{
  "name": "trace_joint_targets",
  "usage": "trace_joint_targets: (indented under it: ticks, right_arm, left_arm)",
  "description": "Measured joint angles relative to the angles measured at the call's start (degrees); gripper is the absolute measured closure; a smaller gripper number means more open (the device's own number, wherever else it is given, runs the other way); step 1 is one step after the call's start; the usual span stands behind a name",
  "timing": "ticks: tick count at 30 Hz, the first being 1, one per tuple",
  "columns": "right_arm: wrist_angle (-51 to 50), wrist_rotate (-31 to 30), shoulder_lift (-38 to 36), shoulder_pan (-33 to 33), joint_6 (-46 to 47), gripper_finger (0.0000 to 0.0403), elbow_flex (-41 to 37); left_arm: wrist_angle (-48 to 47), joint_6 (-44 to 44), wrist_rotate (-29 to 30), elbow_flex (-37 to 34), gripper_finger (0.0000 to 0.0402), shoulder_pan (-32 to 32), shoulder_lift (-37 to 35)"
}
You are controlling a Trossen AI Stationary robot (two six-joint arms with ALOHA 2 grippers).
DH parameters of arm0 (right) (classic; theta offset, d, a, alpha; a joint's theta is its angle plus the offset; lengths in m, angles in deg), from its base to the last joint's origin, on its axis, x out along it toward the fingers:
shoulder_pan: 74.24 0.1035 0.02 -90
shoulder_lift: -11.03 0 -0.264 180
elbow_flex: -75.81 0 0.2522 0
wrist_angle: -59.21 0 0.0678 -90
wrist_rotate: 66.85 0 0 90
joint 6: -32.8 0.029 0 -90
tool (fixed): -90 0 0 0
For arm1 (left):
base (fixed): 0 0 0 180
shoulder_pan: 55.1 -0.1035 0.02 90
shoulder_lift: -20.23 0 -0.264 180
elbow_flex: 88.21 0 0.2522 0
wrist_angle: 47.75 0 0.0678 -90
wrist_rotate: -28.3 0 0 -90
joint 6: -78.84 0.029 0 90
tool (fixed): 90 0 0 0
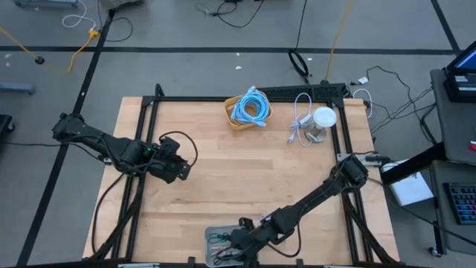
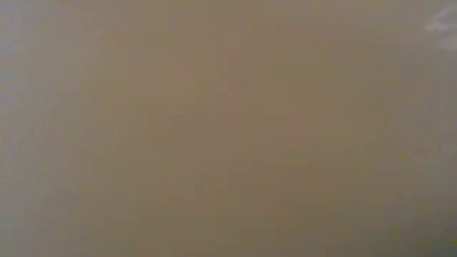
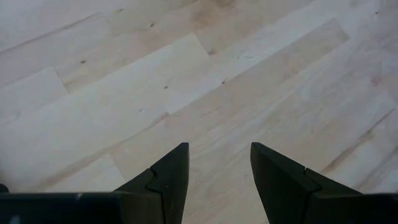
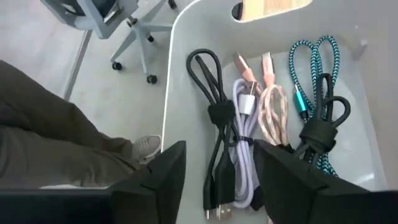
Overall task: Pick & Place USB Port
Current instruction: Put the white charger cable into the gray bin
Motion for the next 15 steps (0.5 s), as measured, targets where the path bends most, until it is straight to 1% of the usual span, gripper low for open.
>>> trace_joint_targets:
  ticks: [2,6,9,11,13,15]
  right_arm:
    - [-0.89,-1.32,-0.69,-0.59,0.44,0.0215,-0.07]
    - [-6.68,-7.45,-5.13,-2.93,-1.56,0.0213,-0.09]
    - [-15.72,-13.61,-10.42,-4.92,-4.24,0.0218,-0.09]
    - [-22.64,-17.24,-13.82,-6.16,-4.28,0.0223,0.00]
    - [-30.00,-19.25,-16.51,-7.10,-2.77,0.0227,-0.12]
    - [-34.60,-19.00,-18.53,-7.53,-0.19,0.0230,-1.58]
  left_arm:
    - [0.02,-0.02,0.00,0.00,0.0227,0.00,0.00]
    - [0.48,0.00,0.00,0.02,0.0227,0.04,0.00]
    - [1.12,0.00,0.19,0.04,0.0227,0.27,0.00]
    - [1.76,0.00,0.34,0.04,0.0227,0.51,0.00]
    - [2.61,0.02,0.42,0.04,0.0227,0.89,0.00]
    - [3.05,0.00,0.44,0.04,0.0227,1.43,0.00]
